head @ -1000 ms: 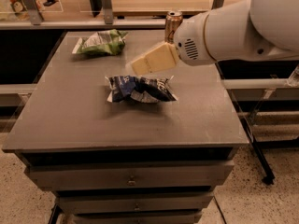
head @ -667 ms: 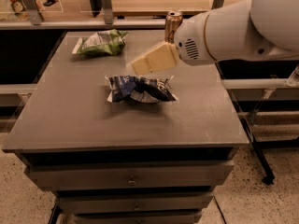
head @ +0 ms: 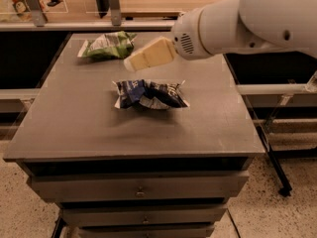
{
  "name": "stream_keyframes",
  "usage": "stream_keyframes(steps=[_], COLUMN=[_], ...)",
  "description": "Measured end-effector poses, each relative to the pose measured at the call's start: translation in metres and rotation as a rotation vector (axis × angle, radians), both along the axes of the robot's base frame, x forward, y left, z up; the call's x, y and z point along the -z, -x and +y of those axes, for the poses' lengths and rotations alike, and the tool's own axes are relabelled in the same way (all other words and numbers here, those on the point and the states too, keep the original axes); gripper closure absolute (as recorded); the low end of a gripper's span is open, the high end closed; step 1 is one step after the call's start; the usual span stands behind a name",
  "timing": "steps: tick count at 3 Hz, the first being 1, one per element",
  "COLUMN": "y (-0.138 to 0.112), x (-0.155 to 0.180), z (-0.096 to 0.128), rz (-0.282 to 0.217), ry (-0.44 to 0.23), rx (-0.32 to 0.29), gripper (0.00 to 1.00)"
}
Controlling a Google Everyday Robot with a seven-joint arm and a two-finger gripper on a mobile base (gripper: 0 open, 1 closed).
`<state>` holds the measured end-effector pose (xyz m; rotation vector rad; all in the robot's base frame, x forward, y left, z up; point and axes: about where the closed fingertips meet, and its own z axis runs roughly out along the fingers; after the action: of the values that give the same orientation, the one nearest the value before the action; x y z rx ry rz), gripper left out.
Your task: Pick green rice chip bag
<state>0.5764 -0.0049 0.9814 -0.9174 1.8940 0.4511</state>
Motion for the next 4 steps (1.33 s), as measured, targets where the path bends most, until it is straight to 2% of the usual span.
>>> stream_keyframes(steps=[1, 3, 4], y=[-0.039, -0.090, -0.116], x=[0.011, 0.054, 0.073], z=[0.020, 0.057, 0.066], rz=[-0.028, -0.045, -0.017], ry=[0.025, 0.124, 0.130], rx=[0.000, -0.043, -0.072], gripper=[0.00, 0.00, 0.00])
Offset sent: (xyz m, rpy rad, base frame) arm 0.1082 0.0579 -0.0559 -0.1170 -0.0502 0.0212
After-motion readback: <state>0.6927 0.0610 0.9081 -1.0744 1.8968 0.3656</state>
